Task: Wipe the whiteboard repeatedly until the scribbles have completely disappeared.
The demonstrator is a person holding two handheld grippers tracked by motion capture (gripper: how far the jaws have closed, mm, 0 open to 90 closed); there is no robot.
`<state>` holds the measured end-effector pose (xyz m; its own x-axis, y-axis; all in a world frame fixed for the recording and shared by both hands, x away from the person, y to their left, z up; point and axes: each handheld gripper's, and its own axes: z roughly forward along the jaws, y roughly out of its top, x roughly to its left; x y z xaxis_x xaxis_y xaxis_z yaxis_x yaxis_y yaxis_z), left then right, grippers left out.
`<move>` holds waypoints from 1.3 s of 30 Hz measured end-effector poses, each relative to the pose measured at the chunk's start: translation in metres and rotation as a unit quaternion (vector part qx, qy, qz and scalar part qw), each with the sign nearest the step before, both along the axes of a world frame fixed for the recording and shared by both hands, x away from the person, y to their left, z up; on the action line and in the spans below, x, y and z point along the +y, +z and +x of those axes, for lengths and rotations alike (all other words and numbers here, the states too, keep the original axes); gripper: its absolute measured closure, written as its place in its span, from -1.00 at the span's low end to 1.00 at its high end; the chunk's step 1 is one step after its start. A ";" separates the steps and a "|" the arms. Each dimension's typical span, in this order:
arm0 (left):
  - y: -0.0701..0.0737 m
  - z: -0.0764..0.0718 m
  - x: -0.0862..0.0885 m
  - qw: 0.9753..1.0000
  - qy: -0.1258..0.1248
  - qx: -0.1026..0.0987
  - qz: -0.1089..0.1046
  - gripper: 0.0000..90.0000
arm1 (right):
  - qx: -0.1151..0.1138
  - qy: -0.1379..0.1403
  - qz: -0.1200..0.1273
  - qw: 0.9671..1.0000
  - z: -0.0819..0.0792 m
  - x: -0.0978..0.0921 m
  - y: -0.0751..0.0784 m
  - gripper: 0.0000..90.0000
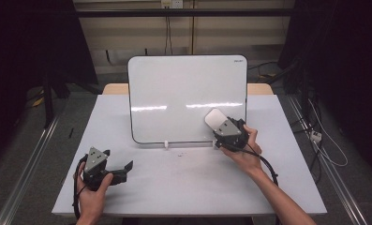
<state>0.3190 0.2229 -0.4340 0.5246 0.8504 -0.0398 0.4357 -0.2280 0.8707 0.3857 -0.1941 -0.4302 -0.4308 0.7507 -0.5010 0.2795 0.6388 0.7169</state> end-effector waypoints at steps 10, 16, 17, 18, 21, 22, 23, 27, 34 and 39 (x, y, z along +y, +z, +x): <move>0.000 0.000 0.002 1.000 0.001 0.001 0.001 -0.87 | -0.003 -0.007 0.025 1.000 0.021 -0.007 0.020 -0.30; 0.000 0.000 0.003 1.000 0.001 0.002 -0.001 -0.87 | -0.014 -0.032 0.048 0.998 0.043 -0.017 0.045 -0.30; 0.000 0.000 0.003 1.000 0.001 0.002 -0.002 -0.87 | -0.014 -0.035 0.052 0.998 0.046 -0.019 0.048 -0.30; 0.000 0.000 0.003 1.000 0.001 0.002 -0.002 -0.87 | -0.016 -0.038 0.054 0.998 0.049 -0.020 0.051 -0.30; 0.000 0.000 0.004 1.000 0.000 0.000 -0.001 -0.87 | -0.022 -0.045 0.065 0.997 0.050 -0.024 0.052 -0.30; 0.000 0.000 0.004 1.000 0.001 0.000 -0.004 -0.87 | -0.026 -0.046 0.064 0.997 0.048 -0.023 0.051 -0.30; 0.000 0.000 0.004 1.000 0.002 0.001 -0.004 -0.87 | -0.029 -0.046 0.063 0.997 0.046 -0.023 0.050 -0.30; 0.000 -0.001 0.004 1.000 0.001 0.000 -0.004 -0.87 | -0.024 -0.049 0.055 0.997 0.040 -0.026 0.044 -0.30; 0.000 0.000 0.002 1.000 0.000 0.002 -0.001 -0.87 | -0.013 -0.062 0.050 0.997 0.023 -0.033 0.028 -0.30; 0.000 0.000 0.000 1.000 0.000 0.001 0.000 -0.87 | -0.003 -0.049 0.030 0.998 0.009 -0.031 0.014 -0.30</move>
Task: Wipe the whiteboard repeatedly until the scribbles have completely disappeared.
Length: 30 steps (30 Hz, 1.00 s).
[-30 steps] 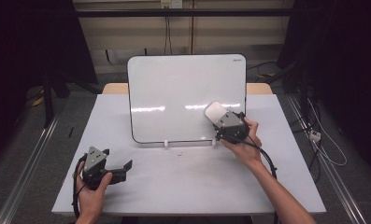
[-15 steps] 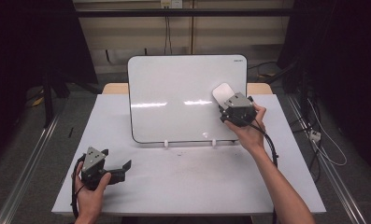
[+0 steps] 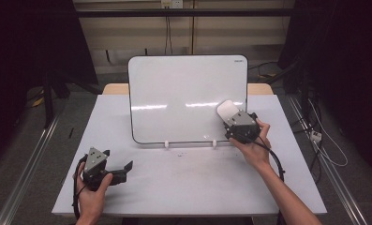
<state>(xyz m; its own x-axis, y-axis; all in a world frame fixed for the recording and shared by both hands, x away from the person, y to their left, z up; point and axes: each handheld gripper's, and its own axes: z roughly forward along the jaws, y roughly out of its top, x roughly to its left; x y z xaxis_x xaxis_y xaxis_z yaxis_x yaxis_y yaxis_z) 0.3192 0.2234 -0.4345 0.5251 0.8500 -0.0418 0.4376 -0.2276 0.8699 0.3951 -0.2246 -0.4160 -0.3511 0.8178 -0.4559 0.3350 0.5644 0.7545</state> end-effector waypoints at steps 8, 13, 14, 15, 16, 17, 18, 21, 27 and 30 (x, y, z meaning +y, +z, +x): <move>0.000 0.000 -0.001 1.000 0.000 0.001 0.001 -0.87 | 0.013 0.012 -0.024 1.000 -0.014 0.011 -0.013 -0.30; 0.000 0.000 0.001 1.000 0.001 0.000 -0.001 -0.87 | 0.028 0.019 -0.019 0.999 -0.019 0.013 -0.015 -0.30; 0.001 0.000 0.002 1.000 0.002 0.000 0.000 -0.87 | 0.027 0.019 -0.028 0.999 -0.021 0.015 -0.017 -0.30; 0.001 0.000 0.002 1.000 0.002 0.000 0.000 -0.87 | 0.028 0.018 -0.030 0.999 -0.022 0.016 -0.018 -0.30; 0.001 0.000 0.002 1.000 0.001 0.001 -0.001 -0.87 | 0.032 0.018 -0.022 0.999 -0.021 0.015 -0.017 -0.30; 0.001 -0.001 0.001 1.000 0.001 -0.001 -0.001 -0.87 | 0.035 0.020 -0.016 0.999 -0.021 0.014 -0.016 -0.30; 0.001 -0.001 0.001 1.000 0.001 -0.001 0.000 -0.87 | 0.035 0.020 -0.016 0.999 -0.021 0.014 -0.016 -0.30; 0.001 -0.001 0.002 1.000 0.002 -0.002 0.000 -0.87 | 0.039 0.019 -0.004 0.999 -0.020 0.013 -0.016 -0.30; 0.001 -0.001 0.003 1.000 0.002 -0.002 -0.001 -0.87 | 0.062 0.030 0.060 0.996 -0.018 0.004 -0.011 -0.30; 0.001 -0.001 0.003 1.000 0.001 -0.002 -0.002 -0.87 | 0.058 0.034 0.079 0.995 -0.020 0.001 -0.006 -0.30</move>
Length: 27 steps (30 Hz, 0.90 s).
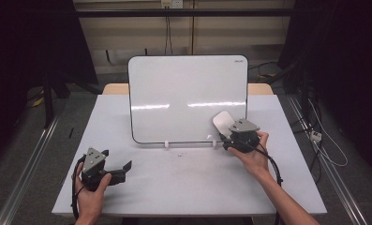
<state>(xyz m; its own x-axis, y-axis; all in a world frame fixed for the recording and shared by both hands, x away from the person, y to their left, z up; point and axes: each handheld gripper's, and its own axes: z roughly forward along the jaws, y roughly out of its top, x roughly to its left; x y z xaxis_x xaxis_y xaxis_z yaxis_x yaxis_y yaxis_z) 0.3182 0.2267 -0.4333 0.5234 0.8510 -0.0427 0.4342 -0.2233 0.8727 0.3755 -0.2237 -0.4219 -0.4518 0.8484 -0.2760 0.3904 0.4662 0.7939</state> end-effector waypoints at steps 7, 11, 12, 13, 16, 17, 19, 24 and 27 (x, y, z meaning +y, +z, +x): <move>-0.001 0.001 0.002 1.000 0.000 0.002 -0.003 -0.87 | -0.023 -0.005 0.001 1.000 -0.006 -0.004 0.008 -0.30; 0.000 0.001 0.003 1.000 0.001 0.002 -0.005 -0.87 | -0.046 -0.013 -0.022 0.999 -0.008 -0.001 0.009 -0.30; 0.000 0.001 0.003 1.000 0.001 0.001 -0.008 -0.87 | -0.049 -0.014 -0.023 0.998 -0.008 -0.001 0.010 -0.30; 0.001 0.001 0.003 1.000 0.000 -0.001 -0.007 -0.87 | -0.052 -0.016 -0.026 0.998 -0.009 0.000 0.011 -0.30; 0.002 0.000 0.003 1.000 0.003 -0.003 -0.008 -0.87 | -0.063 -0.015 -0.033 0.997 -0.014 0.003 0.013 -0.30; 0.002 0.000 0.003 1.000 0.004 -0.002 -0.009 -0.87 | -0.069 -0.017 -0.038 0.997 -0.016 0.004 0.013 -0.30; 0.001 0.000 0.003 1.000 0.004 -0.001 -0.007 -0.87 | -0.078 -0.018 -0.044 0.996 -0.020 0.004 0.015 -0.30; 0.001 0.001 0.003 1.000 0.002 -0.002 -0.007 -0.87 | -0.080 -0.029 -0.043 0.995 -0.016 0.000 0.014 -0.30; 0.000 0.002 0.003 1.000 0.001 -0.001 -0.010 -0.87 | -0.074 -0.042 -0.042 0.995 -0.006 -0.004 0.010 -0.30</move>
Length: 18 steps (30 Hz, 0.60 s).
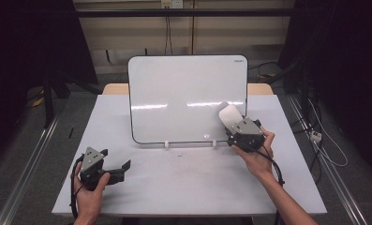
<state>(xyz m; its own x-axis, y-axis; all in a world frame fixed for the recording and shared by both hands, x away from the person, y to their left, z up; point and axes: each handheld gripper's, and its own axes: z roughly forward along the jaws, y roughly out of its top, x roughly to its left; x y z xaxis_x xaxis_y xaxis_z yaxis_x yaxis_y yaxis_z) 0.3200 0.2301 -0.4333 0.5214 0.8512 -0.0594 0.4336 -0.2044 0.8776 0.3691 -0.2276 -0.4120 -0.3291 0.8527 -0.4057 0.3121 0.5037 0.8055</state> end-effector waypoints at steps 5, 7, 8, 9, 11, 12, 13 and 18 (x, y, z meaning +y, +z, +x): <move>0.001 -0.001 0.000 1.000 0.001 -0.002 0.002 -0.87 | 0.002 -0.007 -0.012 1.000 0.010 0.001 -0.011 -0.30; 0.001 0.000 0.000 1.000 0.001 -0.002 0.002 -0.87 | 0.007 -0.005 -0.016 1.000 0.013 0.003 -0.014 -0.30; 0.002 0.000 0.001 1.000 0.001 -0.001 0.003 -0.87 | 0.009 -0.006 -0.015 1.000 0.014 0.002 -0.016 -0.30; 0.001 -0.001 0.001 1.000 0.002 -0.001 0.003 -0.87 | 0.008 -0.005 -0.013 1.000 0.015 0.002 -0.016 -0.30; 0.001 -0.001 0.001 1.000 0.004 0.000 0.002 -0.87 | 0.010 -0.006 -0.012 1.000 0.015 0.002 -0.016 -0.30; 0.001 0.000 0.001 1.000 0.004 0.000 0.003 -0.87 | 0.009 -0.006 -0.014 1.000 0.015 0.002 -0.016 -0.30; 0.001 0.000 0.000 1.000 0.003 -0.001 0.003 -0.87 | 0.010 -0.006 -0.014 1.000 0.015 0.002 -0.016 -0.30; 0.002 0.000 -0.001 1.000 0.005 -0.002 0.005 -0.87 | 0.013 -0.004 -0.007 1.000 0.015 0.001 -0.015 -0.31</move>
<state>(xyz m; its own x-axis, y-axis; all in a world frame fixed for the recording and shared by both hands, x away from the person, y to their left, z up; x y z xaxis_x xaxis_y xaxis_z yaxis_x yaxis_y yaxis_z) 0.3196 0.2290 -0.4311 0.5123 0.8574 -0.0493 0.4332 -0.2084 0.8769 0.3836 -0.2266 -0.4275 -0.3335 0.8492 -0.4095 0.3360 0.5129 0.7900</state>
